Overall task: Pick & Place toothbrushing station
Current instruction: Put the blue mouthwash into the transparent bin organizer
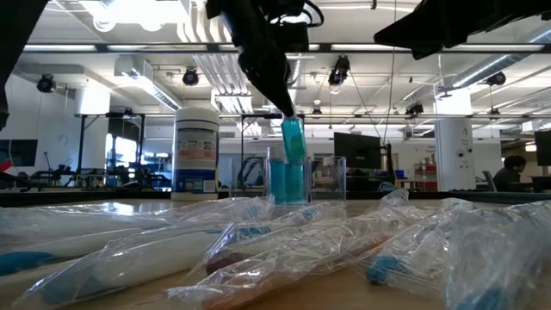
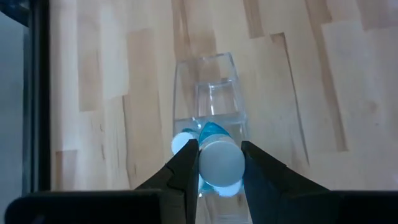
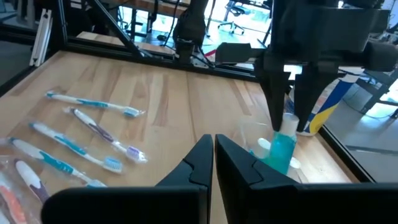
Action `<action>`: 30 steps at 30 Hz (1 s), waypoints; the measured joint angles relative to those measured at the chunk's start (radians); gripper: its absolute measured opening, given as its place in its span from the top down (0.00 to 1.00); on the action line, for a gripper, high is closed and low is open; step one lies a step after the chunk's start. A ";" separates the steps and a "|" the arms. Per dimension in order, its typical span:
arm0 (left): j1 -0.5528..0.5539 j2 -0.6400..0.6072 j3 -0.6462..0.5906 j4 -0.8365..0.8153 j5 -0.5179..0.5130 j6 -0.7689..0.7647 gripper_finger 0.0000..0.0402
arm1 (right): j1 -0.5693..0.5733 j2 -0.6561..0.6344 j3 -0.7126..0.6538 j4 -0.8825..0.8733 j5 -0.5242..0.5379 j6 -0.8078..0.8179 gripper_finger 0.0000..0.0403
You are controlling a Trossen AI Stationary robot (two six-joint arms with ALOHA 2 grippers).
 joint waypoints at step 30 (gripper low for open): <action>0.006 0.138 0.003 -0.008 0.012 -0.033 0.76 | 0.000 0.001 -0.005 0.000 -0.003 -0.004 0.97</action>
